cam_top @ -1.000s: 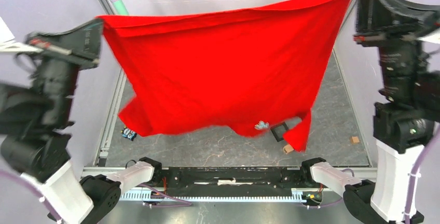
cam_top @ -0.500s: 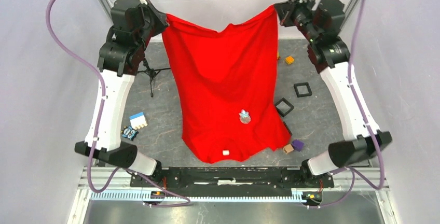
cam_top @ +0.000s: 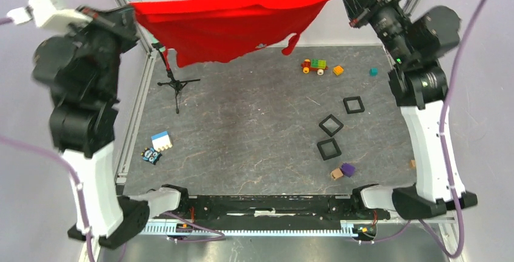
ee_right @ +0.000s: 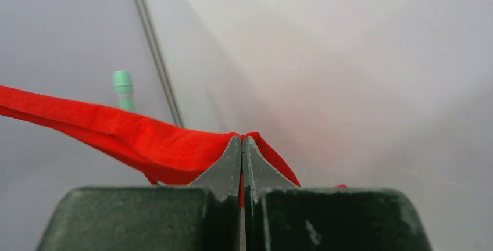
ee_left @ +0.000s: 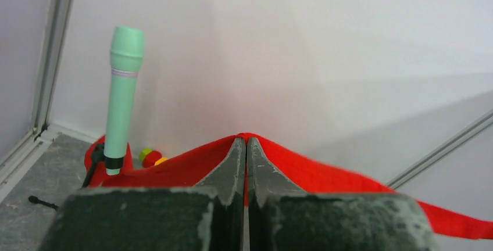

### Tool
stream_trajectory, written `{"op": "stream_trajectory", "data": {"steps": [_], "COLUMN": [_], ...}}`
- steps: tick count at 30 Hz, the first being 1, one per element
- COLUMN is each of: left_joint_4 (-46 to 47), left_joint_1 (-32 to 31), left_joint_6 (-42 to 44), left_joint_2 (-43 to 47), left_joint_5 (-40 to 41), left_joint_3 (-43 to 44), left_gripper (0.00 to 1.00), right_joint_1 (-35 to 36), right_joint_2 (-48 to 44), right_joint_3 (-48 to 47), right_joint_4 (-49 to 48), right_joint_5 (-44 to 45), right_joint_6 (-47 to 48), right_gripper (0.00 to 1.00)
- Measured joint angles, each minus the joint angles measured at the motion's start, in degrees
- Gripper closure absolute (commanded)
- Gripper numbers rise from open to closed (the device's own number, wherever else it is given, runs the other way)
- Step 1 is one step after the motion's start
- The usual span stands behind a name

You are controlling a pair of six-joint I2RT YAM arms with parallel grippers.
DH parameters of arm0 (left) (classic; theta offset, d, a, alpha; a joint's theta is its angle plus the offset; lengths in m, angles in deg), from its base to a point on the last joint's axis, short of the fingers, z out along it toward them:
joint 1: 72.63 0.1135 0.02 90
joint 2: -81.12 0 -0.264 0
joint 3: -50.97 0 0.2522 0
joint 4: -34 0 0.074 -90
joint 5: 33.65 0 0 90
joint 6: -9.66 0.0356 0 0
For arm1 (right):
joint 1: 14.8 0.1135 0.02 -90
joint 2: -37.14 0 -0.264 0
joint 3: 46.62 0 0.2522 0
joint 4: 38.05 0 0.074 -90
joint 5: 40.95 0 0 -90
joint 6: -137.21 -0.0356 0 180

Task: Remove the brooch from the garment
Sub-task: Flatten out the clothes at the center of the board.

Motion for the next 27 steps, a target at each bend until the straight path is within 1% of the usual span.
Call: {"op": "stream_trajectory", "data": {"steps": [7, 10, 12, 15, 17, 20, 23, 25, 27], "left_joint_4": [0.55, 0.66, 0.52, 0.7, 1.16, 2.29, 5.05, 7.76, 9.6], "left_joint_1": [0.0, -0.02, -0.02, 0.0, 0.0, 0.0, 0.0, 0.07, 0.35], "left_joint_6": [1.22, 1.73, 1.97, 2.49, 2.75, 2.93, 2.95, 2.86, 2.29], "left_joint_2": [13.51, 17.38, 17.62, 16.15, 14.67, 9.84, 3.72, -1.27, -5.84], "left_joint_5": [4.55, 6.01, 6.82, 7.23, 7.74, 8.52, 9.09, 9.4, 8.92], "left_joint_3": [-2.78, -2.69, -0.31, 2.34, 2.64, 2.4, -1.16, -6.88, -12.24], "left_gripper": [0.98, 0.98, 0.98, 0.98, 0.98, 0.98, 0.98, 0.98, 0.98], "right_joint_1": [0.0, 0.0, 0.0, 0.0, 0.02, 0.0, 0.0, 0.0, 0.0], "right_joint_2": [-13.99, -17.49, -18.4, -17.66, -15.93, -12.63, -9.44, -6.73, -3.93], "right_joint_3": [11.26, 12.61, 12.13, 8.57, 6.08, 4.98, 9.38, 16.96, 22.64], "right_joint_4": [-6.16, -7.63, -8.68, -8.66, -8.13, -7.3, -7.32, -8.2, -9.14], "right_joint_5": [-6.97, -8.79, -9.94, -10.32, -9.84, -8.33, -6.43, -4.87, -3.85], "right_joint_6": [-3.37, -5.4, -6.88, -8.24, -8.72, -9.18, -9.53, -9.88, -10.32], "right_gripper": [1.0, 1.0, 1.0, 1.0, 1.0, 1.0, 1.0, 1.0, 1.0]}}
